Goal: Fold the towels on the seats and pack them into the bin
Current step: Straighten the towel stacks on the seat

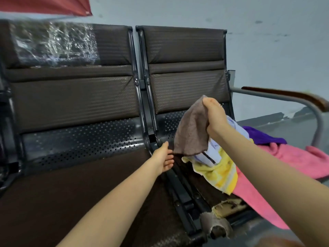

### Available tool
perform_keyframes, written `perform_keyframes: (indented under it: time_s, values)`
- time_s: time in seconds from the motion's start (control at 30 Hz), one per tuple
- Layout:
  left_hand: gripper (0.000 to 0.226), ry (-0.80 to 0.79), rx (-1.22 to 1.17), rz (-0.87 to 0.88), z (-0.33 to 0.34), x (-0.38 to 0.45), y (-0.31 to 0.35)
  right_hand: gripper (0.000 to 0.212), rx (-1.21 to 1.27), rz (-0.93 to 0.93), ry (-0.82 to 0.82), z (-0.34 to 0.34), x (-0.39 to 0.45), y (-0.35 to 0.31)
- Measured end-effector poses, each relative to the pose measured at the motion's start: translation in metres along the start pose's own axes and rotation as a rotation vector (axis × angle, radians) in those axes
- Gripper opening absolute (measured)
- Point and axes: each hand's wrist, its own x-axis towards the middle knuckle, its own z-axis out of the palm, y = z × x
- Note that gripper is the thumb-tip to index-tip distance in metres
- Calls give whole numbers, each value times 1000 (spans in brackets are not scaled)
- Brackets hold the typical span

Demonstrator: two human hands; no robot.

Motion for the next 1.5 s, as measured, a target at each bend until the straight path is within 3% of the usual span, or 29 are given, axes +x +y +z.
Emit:
perform_keyframes:
  time_s: [0.17,0.27,0.43,0.57,0.7,0.8,0.9,1.0,1.17,1.3,1.43,1.5]
  values:
    - [64,-17,-187,98,-45,-39,51,22,381,211,-165,46,-13,-57]
    - [66,43,-104,231,-87,-68,70,25,518,265,-327,79,-32,-70]
    - [67,277,61,320,-171,-102,58,25,559,350,-510,131,-74,-60]
    - [71,365,-29,255,-245,-120,21,39,524,462,-660,171,-117,-37]
    - [63,200,-260,150,-288,-129,-15,28,220,557,-757,182,-146,7]
    - [43,242,-192,194,-310,-131,-28,13,-216,501,-1048,182,-151,41]
    - [22,281,-2,150,-322,-136,-42,48,-578,557,-1267,183,-154,65]
    - [24,214,131,30,-333,-144,-56,65,-736,665,-1194,188,-164,81]
    - [29,54,298,-39,-338,-155,-62,48,-656,726,-1069,200,-176,103]
    - [16,106,-62,-19,-328,-159,-51,30,-610,572,-1113,223,-192,99]
    - [26,151,-351,123,-329,-158,-31,20,-369,299,-950,231,-189,70]
    - [35,157,-425,211,-331,-163,-20,22,-211,284,-886,226,-184,54]
